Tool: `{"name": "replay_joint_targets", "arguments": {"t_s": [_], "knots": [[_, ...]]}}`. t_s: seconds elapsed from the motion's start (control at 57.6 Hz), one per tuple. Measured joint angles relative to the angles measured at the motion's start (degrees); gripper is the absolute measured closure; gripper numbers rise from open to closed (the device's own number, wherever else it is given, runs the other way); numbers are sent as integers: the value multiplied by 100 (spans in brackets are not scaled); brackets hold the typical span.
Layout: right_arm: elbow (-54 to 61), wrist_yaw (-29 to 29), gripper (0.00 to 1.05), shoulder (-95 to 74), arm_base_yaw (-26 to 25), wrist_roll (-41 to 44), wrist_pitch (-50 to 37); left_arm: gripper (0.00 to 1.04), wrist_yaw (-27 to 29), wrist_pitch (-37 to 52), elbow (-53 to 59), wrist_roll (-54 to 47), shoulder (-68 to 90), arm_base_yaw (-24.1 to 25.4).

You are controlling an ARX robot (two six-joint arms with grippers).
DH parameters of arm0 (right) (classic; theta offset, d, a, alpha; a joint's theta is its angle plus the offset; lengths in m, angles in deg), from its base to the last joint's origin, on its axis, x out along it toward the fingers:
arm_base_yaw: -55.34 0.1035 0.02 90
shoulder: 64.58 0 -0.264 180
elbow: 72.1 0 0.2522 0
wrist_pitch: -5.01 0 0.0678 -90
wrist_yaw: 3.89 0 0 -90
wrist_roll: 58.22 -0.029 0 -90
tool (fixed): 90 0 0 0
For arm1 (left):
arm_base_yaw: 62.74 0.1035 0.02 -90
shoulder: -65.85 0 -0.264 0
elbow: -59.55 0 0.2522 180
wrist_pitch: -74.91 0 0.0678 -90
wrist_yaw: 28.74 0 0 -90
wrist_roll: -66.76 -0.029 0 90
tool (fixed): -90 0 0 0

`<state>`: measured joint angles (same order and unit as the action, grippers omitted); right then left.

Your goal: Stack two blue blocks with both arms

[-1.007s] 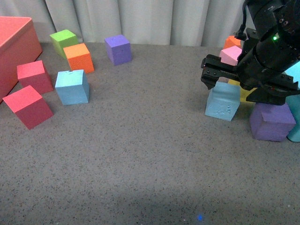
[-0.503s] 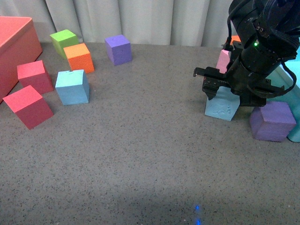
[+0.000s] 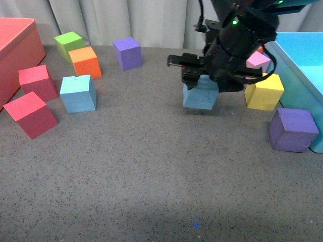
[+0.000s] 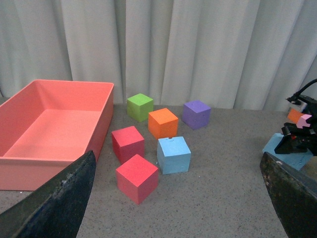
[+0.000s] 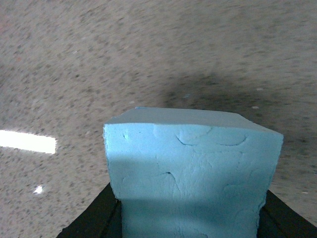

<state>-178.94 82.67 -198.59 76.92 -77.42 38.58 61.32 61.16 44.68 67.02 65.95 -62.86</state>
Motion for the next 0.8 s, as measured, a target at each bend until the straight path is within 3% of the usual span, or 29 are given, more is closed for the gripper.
{"name": "replay_joint_targets", "arguments": {"t_s": [0.521,0.677,0.798], "knots": [[-612,-13,58,-553,382,149,389,7,-2,0,0,0,0,0],[-664,-9,23,-564,387,26,426,7,-2,0,0,2,0,0],[-658,-20,8,-560,387,-87,369,7,-2,2,0,0,0,0]]}}
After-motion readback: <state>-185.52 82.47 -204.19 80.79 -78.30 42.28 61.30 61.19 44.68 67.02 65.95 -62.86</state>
